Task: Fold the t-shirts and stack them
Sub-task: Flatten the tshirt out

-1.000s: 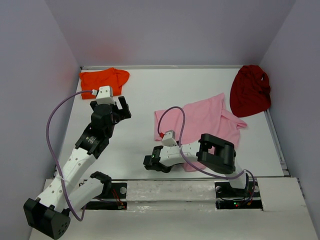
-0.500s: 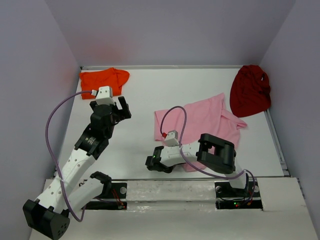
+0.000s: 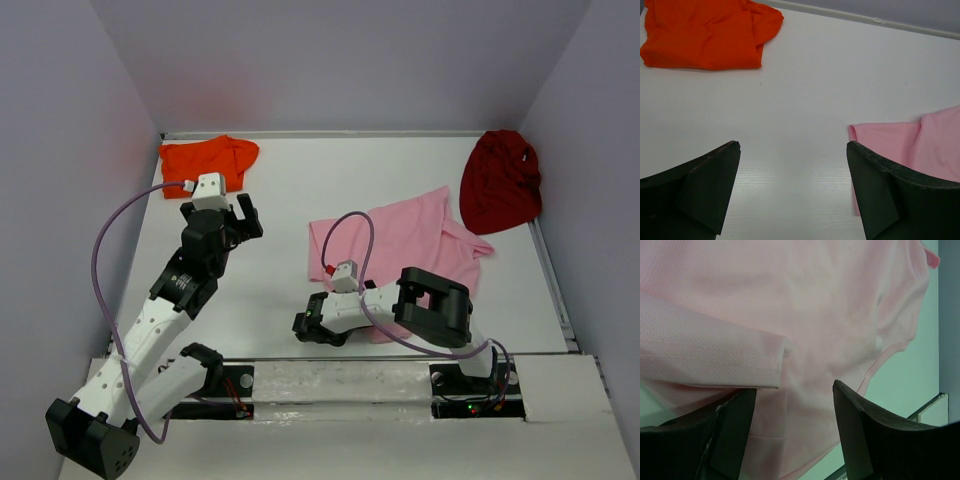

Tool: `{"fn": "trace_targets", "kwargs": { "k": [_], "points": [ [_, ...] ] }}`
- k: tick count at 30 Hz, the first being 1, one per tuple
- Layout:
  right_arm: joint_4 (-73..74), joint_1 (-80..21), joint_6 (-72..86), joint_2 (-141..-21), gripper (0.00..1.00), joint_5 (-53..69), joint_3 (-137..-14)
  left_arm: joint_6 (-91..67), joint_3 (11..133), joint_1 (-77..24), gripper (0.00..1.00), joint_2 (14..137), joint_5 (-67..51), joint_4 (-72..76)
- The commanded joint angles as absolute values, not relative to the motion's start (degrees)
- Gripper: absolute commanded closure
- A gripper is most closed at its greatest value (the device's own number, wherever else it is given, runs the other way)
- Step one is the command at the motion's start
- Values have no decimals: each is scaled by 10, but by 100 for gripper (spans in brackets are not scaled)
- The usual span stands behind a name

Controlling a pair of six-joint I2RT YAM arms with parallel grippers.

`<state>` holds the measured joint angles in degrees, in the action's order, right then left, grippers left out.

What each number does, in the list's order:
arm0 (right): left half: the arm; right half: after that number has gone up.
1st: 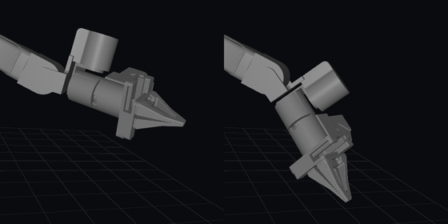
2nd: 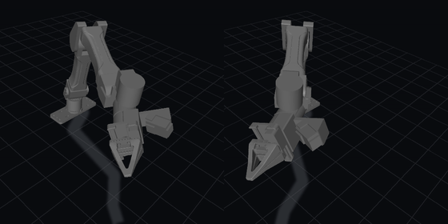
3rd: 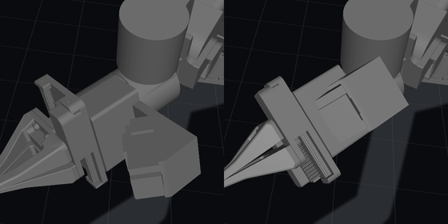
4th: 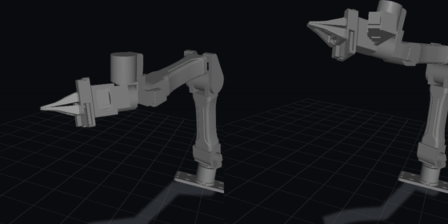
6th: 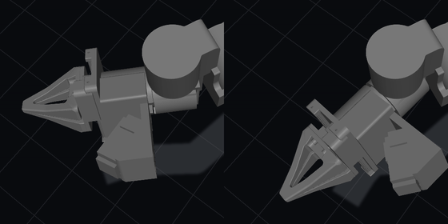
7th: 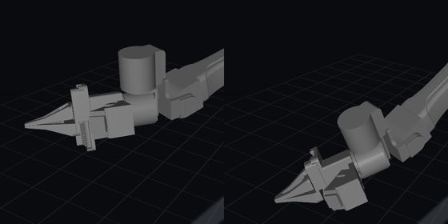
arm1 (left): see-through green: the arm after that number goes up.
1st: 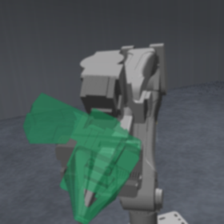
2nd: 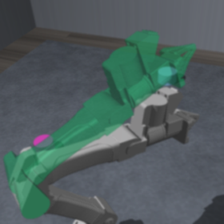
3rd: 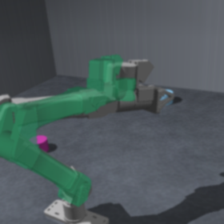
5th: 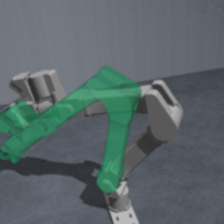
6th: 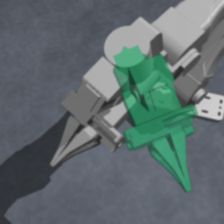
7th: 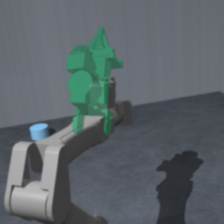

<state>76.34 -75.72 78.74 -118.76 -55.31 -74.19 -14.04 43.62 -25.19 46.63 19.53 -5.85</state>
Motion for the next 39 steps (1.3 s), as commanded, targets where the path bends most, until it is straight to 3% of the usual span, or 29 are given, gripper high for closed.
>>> {"fn": "trace_targets", "kwargs": {
  "k": [1, 10, 16, 24, 32, 39],
  "points": [
    [745, -755, 824, -1187, 30, -573, -755, -138, 433, -257, 3, 455, 201, -40],
    [731, -755, 826, -1230, 33, -571, -771, -138, 432, -258, 3, 455, 201, -40],
    [712, -755, 818, -1229, 48, -570, -757, -137, 432, -261, 3, 454, 202, -40],
    [655, -755, 790, -1217, 59, -560, -725, -137, 432, -261, 3, 453, 202, -40],
    [623, -755, 776, -1213, 60, -554, -706, -137, 432, -264, 3, 450, 203, -40],
    [598, -750, 760, -1209, 74, -550, -693, -137, 432, -265, 3, 448, 204, -40]
  ]
}}
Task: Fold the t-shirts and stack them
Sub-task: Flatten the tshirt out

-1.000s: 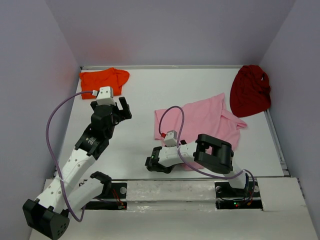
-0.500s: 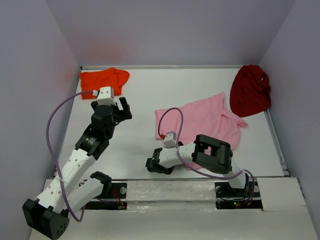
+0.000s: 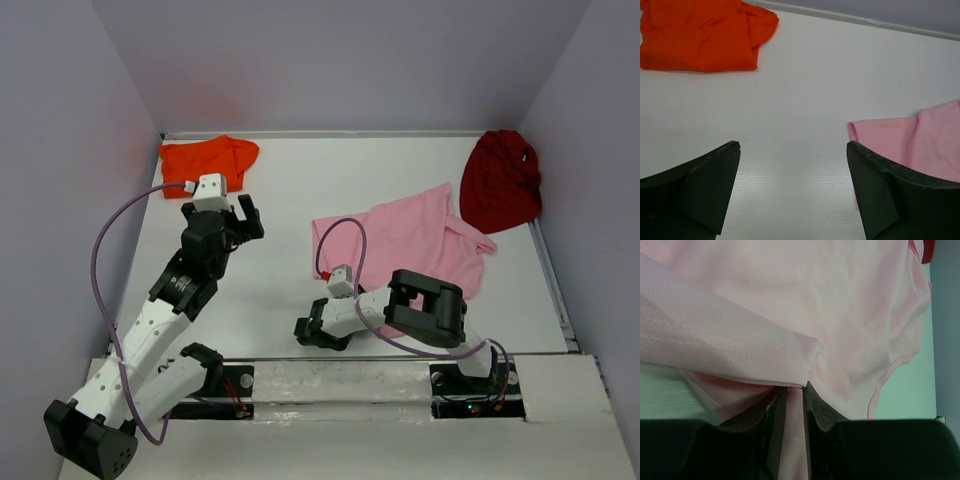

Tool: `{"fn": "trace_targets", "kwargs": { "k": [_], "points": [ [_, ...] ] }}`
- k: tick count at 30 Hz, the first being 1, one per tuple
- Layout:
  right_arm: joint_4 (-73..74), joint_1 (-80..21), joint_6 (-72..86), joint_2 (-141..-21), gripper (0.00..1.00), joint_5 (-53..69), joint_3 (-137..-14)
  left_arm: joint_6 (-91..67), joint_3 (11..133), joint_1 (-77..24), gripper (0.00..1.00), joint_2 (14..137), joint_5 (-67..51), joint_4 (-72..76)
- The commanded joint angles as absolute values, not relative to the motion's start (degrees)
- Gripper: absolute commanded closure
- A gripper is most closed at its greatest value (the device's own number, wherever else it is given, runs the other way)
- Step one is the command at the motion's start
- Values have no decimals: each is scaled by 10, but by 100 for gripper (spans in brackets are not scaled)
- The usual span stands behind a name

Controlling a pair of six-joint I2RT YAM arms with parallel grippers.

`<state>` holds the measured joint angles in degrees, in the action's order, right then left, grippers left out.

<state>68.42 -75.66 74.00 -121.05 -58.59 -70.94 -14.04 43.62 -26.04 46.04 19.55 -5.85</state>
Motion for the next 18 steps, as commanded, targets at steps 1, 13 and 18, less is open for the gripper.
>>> {"fn": "trace_targets", "kwargs": {
  "k": [1, 13, 18],
  "points": [
    [596, -750, 759, -1208, 78, -549, -691, -137, 431, -264, 3, 448, 204, -40],
    [542, -750, 702, -1178, 100, -539, -666, -135, 431, -267, 3, 446, 207, -40],
    [537, -750, 669, -1125, 100, -541, -673, -136, 431, -268, 3, 448, 210, -40]
  ]
}}
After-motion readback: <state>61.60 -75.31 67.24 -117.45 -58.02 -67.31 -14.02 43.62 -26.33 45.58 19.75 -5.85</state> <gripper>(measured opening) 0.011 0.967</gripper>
